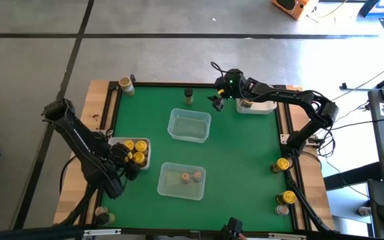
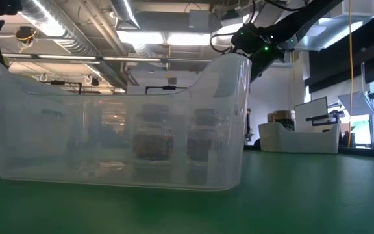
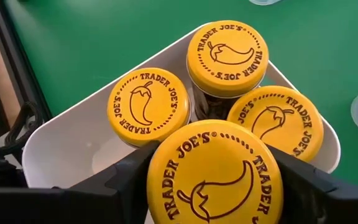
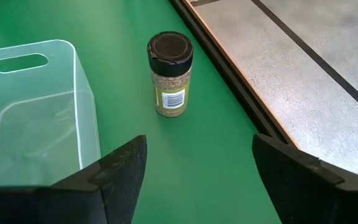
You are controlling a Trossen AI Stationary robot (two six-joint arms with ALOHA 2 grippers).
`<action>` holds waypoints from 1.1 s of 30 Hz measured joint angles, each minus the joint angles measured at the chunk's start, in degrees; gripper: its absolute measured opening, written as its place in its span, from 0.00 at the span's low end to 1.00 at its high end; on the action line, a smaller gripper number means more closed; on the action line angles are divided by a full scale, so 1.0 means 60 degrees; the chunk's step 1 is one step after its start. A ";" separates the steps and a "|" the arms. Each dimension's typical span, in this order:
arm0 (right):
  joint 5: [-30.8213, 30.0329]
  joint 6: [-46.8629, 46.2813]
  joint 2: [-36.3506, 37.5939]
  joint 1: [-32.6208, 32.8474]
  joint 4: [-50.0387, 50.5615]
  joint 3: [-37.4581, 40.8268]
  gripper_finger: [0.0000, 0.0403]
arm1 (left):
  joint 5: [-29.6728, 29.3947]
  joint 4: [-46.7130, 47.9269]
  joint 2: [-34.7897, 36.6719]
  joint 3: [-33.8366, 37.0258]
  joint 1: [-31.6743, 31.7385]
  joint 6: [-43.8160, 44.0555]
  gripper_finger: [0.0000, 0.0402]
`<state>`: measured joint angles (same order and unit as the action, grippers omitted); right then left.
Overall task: Sort spices by type
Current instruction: Put the yellow spice can into the bottom white bin, then put the black spice bottle into the top transparent bin
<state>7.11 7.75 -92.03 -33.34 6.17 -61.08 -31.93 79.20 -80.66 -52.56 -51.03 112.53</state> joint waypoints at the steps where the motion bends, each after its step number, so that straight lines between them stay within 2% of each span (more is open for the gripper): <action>1: 0.0000 -0.0001 0.0000 0.0000 -0.0001 0.0000 0.72 | 0.0015 0.0004 -0.0001 0.0000 0.0000 0.0036 0.64; 8: 0.0000 -0.0001 0.0000 0.0000 0.0000 0.0000 0.72 | 0.0101 0.0051 0.0010 -0.0071 0.0011 0.0099 0.76; 13: 0.0000 -0.0001 0.0000 0.0000 -0.0007 0.0000 0.72 | 0.0674 0.0780 0.0101 -0.1087 0.0007 -0.0625 0.75; 17: 0.0001 -0.0001 0.0000 0.0000 -0.0015 0.0000 0.72 | 0.0462 0.1355 0.0296 -0.2142 0.0035 -0.1510 0.74; 20: 0.0004 -0.0001 0.0000 0.0000 -0.0015 0.0000 0.72 | 0.0394 0.1326 0.0415 -0.2389 0.0111 -0.2333 0.74; 22: 0.0003 -0.0001 0.0000 0.0000 -0.0025 0.0000 0.72 | 0.0187 0.1118 0.0446 -0.2397 0.0236 -0.2330 0.74; 24: 0.0004 -0.0001 0.0000 0.0000 -0.0080 0.0000 0.72 | -0.0117 0.0546 0.0430 -0.2397 0.0407 -0.2696 0.74; 28: 0.0004 -0.0001 0.0000 0.0000 -0.0084 0.0000 0.72 | -0.0211 -0.1412 0.0433 -0.2625 0.1002 -0.4767 0.74; 30: 0.0004 -0.0001 0.0000 0.0000 -0.0084 0.0000 0.72 | 0.0370 -0.2962 0.0376 -0.2839 0.1352 -0.6020 0.74; 33: 0.0004 -0.0001 0.0000 0.0000 -0.0084 0.0000 0.72 | 0.2009 -0.4697 0.0047 -0.3099 0.1633 -0.6887 0.74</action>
<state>7.14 7.75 -92.03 -33.34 5.67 -61.08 -19.88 51.02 -80.38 -71.15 -41.23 71.21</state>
